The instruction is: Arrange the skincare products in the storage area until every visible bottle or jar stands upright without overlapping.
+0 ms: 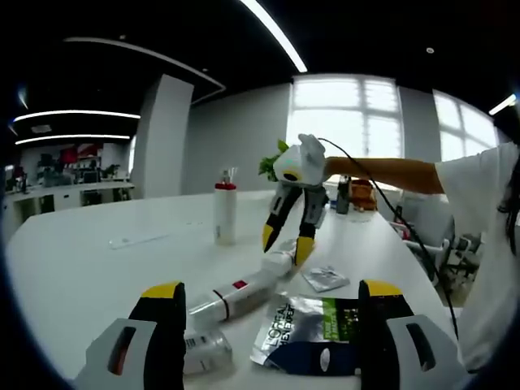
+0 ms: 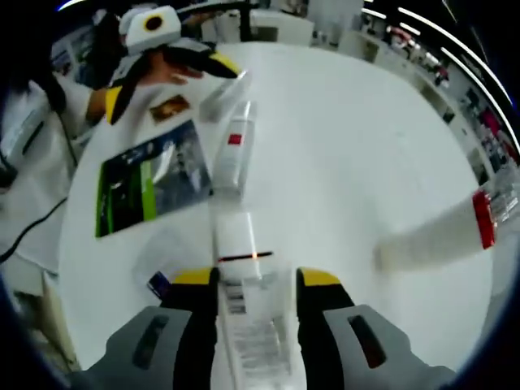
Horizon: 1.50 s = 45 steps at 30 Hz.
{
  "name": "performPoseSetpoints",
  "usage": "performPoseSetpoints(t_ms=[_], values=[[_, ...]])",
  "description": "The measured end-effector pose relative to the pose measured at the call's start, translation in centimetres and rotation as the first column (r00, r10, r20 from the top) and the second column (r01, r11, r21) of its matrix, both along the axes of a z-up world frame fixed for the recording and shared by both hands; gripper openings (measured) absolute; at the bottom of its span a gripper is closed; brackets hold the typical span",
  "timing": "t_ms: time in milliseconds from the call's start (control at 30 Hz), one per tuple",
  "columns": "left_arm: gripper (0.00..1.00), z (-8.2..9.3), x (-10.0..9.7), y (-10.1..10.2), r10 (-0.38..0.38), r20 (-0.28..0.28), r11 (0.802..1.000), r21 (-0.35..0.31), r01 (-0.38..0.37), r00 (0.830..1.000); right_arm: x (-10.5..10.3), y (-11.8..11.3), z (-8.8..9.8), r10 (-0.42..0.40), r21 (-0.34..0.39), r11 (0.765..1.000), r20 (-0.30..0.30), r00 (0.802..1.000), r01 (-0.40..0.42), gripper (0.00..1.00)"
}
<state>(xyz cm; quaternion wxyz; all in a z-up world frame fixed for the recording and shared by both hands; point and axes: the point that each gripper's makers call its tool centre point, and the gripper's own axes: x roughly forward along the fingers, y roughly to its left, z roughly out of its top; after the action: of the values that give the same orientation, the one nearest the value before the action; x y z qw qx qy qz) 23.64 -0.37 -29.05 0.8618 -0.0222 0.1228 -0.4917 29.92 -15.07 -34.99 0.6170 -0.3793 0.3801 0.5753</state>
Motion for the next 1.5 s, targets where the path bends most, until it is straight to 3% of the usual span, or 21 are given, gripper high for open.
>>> performPoseSetpoints(t_ms=[100, 233, 300, 433, 600, 633, 833, 1000, 1167, 1200, 1267, 1500], values=[[0.90, 0.0, 0.2, 0.2, 0.015, 0.008, 1.000, 0.004, -0.015, 1.000, -0.3, -0.4, -1.1, 0.024, -0.067, 0.997, -0.015, 1.000, -0.025, 0.34], [0.90, 0.1, 0.3, 0.3, 0.020, 0.008, 1.000, 0.000, -0.020, 1.000, -0.4, 0.1, -1.0, 0.037, -0.077, 0.996, -0.015, 0.999, -0.038, 0.33], [0.90, 0.0, 0.3, 0.3, 0.020, 0.001, 1.000, -0.008, -0.020, 1.000, -0.4, 0.1, -1.1, -0.035, -0.117, 0.993, -0.019, 0.999, 0.033, 0.33], [0.90, -0.1, 0.3, 0.1, 0.012, -0.009, 1.000, -0.014, -0.013, 1.000, 0.2, 0.1, -1.0, 0.027, -0.099, 0.995, -0.031, 0.999, -0.030, 0.34], [0.90, -0.3, 0.4, 0.1, 0.014, -0.024, 1.000, -0.020, -0.014, 1.000, -0.7, 0.3, -0.8, 0.096, -0.035, 0.995, 0.005, 0.995, -0.096, 0.33], [0.90, -0.3, 0.5, 0.2, 0.016, -0.023, 1.000, -0.018, -0.016, 1.000, -0.9, 0.4, -0.9, 0.100, -0.023, 0.995, -0.010, 0.995, -0.100, 0.31], [0.90, 0.1, 0.4, 0.2, 0.005, -0.043, 0.998, -0.066, -0.008, 0.999, -0.7, 0.6, -0.9, 0.041, -0.011, 0.999, 0.000, 0.999, -0.041, 0.28], [0.90, -0.2, 0.6, 0.3, 0.018, -0.033, 0.999, -0.043, -0.020, 0.999, -1.1, 0.8, -0.7, 0.007, -0.040, 0.999, -0.013, 1.000, -0.008, 0.26], [0.90, -0.1, 0.4, 0.2, 0.011, -0.038, 0.998, -0.053, -0.013, 0.999, -0.6, 1.7, 0.5, -0.004, 0.032, 0.999, 0.030, 1.000, 0.003, 0.26], [0.90, -0.1, 0.4, 0.2, 0.012, -0.039, 0.998, -0.054, -0.014, 0.999, -0.1, 2.2, 1.1, -0.011, 0.078, 0.997, 0.069, 0.998, 0.006, 0.26], [0.90, -0.2, 0.5, 0.3, 0.015, -0.037, 0.999, -0.047, -0.016, 0.999, 0.0, 2.3, 1.9, -0.007, 0.101, 0.995, 0.094, 0.996, -0.002, 0.26], [0.90, -0.2, 0.3, 0.0, 0.009, -0.026, 0.999, -0.040, -0.010, 1.000, 0.9, 3.5, 6.3, -0.069, 0.229, 0.973, 0.213, 0.975, 0.019, 0.26]])
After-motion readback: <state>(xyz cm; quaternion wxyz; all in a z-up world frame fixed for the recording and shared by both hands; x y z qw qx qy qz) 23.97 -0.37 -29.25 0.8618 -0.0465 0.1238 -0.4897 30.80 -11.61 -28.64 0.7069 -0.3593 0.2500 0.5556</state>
